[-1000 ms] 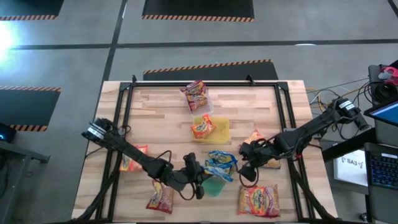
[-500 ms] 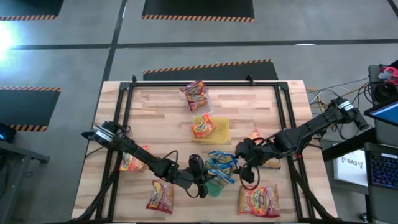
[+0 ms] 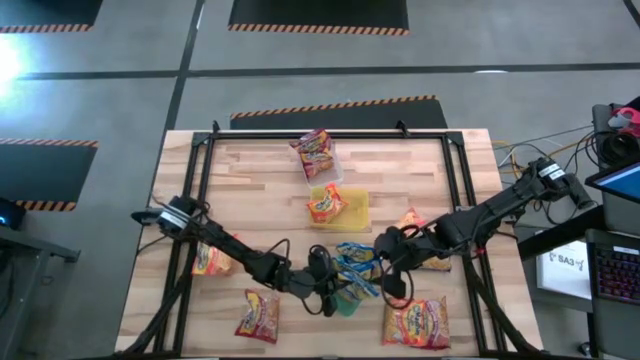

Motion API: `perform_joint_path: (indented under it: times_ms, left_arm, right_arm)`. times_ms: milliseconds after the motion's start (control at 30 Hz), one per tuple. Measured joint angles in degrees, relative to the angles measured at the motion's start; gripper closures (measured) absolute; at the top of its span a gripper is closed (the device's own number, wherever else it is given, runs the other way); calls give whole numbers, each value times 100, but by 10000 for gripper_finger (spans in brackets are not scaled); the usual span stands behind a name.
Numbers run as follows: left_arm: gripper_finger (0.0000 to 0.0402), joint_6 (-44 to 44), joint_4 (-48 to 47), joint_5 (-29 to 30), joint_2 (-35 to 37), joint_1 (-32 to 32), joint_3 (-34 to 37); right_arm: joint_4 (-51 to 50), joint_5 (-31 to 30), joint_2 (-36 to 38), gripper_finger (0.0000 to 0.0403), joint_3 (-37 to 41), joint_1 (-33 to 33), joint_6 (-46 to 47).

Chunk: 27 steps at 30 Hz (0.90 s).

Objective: Sort Maruchan noodles
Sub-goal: Put the blue noodle pack into the green bin, then adjust the green bin

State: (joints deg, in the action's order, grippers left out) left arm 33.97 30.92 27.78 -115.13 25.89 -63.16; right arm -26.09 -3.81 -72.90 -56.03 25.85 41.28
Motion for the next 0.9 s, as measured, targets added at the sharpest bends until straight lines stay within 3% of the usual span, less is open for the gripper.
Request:
perform_joint_path:
  times_ms: [367, 500, 767, 900]
  left_arm:
    - [277, -458, -150, 16, 190, -11, 2]
    - [261, -372, -659, 20, 479, -12, 2]
    - [262, -434, -1511, 569, 1074, -29, 2]
    - [263, -375, -1872, 749, 1197, -1, 2]
  right_arm:
    - [188, 403, 9, 62, 0, 92, 124]
    - [-349, 403, 80, 62, -100, 92, 260]
    - [-2427, -538, 92, 62, -631, 89, 292]
    - [-2758, -882, 92, 62, -511, 65, 261]
